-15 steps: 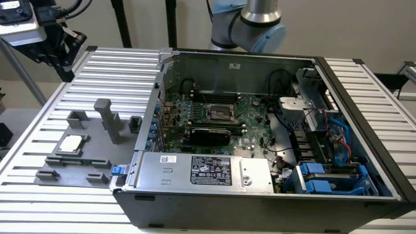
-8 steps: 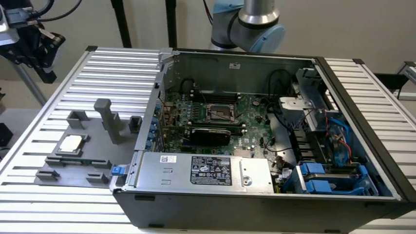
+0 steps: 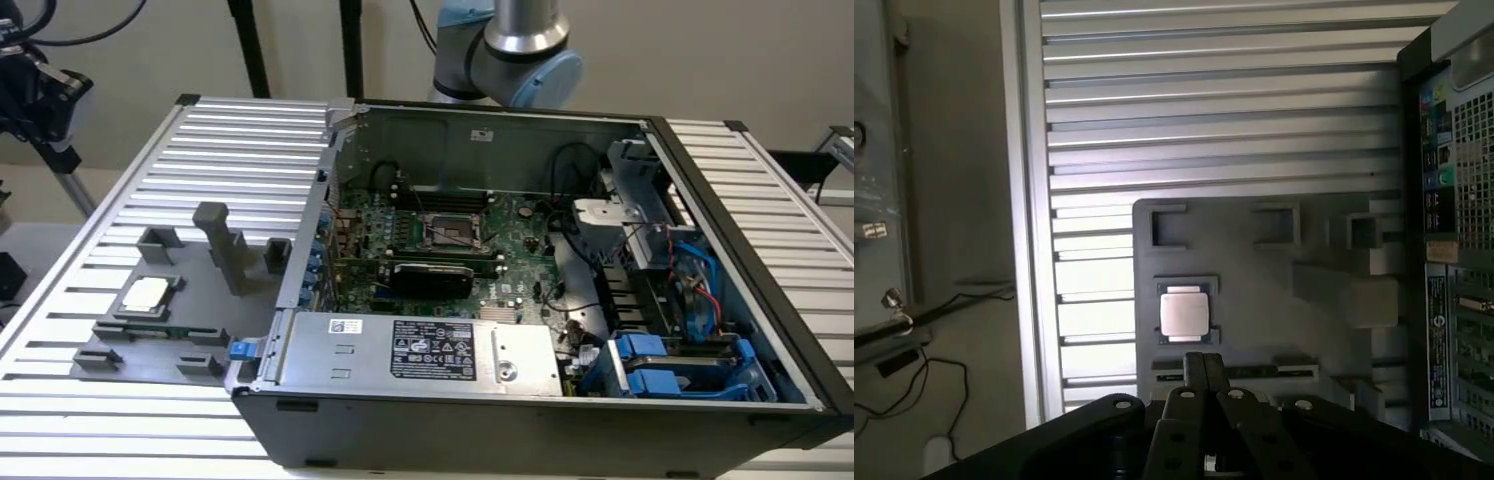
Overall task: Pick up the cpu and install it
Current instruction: 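Reach for the cpu, then pick up the cpu and move it towards the insertion slot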
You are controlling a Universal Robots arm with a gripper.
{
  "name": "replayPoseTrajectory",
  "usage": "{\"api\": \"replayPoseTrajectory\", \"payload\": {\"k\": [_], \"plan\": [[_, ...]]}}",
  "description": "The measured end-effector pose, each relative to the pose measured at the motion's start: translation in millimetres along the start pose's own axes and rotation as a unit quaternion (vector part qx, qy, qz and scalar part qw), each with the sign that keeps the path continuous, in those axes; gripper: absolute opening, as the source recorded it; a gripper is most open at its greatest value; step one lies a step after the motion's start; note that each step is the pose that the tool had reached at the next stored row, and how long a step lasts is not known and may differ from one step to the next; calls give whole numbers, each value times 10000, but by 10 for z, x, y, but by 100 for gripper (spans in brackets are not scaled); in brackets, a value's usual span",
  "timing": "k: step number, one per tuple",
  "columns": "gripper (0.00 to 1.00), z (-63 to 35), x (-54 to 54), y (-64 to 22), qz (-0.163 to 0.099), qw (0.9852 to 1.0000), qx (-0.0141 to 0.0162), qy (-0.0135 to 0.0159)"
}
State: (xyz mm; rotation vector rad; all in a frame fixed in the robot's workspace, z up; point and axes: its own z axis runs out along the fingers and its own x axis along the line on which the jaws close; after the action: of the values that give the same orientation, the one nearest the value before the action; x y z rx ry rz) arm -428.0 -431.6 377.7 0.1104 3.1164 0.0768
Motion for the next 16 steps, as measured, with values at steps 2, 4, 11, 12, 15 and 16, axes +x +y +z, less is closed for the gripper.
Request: {"api": "replayPoseTrajectory", "payload": {"k": [2,4,11,12,15,16], "plan": [[11,0,5,1,0,10000,0,0],[11,0,5,1,-1,10000,0,0],[11,0,6,1,0,10000,0,0],[11,0,6,1,0,10000,0,0],[11,0,6,1,0,10000,0,0],[11,0,6,1,0,10000,0,0]]}}
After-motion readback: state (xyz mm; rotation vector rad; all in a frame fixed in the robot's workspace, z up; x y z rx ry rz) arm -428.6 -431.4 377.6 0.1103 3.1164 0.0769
